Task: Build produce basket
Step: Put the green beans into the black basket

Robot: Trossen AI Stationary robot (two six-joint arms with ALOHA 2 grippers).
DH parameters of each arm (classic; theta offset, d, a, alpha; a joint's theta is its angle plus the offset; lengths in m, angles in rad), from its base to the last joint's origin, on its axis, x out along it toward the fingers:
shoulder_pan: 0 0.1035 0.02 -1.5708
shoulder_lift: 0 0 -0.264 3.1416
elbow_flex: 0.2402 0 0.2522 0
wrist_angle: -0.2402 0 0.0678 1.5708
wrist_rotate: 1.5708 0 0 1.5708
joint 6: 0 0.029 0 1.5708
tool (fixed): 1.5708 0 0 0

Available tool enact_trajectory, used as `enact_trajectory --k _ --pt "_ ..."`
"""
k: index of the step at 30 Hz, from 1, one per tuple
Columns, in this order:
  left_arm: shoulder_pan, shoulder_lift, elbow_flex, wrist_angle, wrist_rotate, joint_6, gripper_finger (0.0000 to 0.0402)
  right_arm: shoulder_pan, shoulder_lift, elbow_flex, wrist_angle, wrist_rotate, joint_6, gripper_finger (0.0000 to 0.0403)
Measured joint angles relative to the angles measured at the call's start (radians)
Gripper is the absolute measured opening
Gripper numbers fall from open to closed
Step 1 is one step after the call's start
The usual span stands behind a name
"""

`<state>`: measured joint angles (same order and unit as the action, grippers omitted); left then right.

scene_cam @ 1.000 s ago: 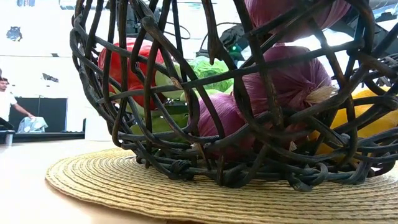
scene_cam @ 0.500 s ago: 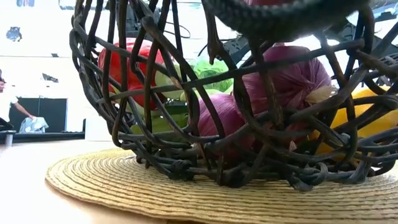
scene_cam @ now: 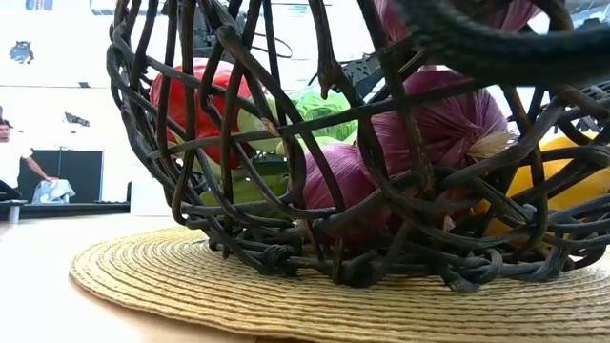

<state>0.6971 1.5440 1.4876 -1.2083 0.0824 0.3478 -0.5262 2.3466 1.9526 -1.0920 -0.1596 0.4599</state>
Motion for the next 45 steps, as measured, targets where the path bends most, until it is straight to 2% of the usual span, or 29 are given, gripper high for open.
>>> enact_trajectory --k 10,23,27,36,45 --pt "0.0 0.0 0.0 0.009 0.0 0.0 0.0097 0.008 0.0 0.0 0.11 -0.051 -0.015 0.0223" --pt "0.0 0.0 0.0 0.013 0.0 0.001 0.0097 0.015 0.0 0.0 0.111 -0.065 0.004 0.0196" --pt "0.0 0.0 0.0 0.013 0.0 0.001 0.0097 0.015 0.0 0.0 0.109 -0.063 0.003 0.0157" --pt "0.0 0.0 0.0 0.013 0.001 0.0 0.0097 0.028 -0.003 0.001 0.052 -0.014 -0.038 0.0016" --pt "0.0 0.0 0.0 0.012 0.001 0.0 0.0097 0.025 -0.007 0.012 0.019 -0.019 -0.045 0.0002"
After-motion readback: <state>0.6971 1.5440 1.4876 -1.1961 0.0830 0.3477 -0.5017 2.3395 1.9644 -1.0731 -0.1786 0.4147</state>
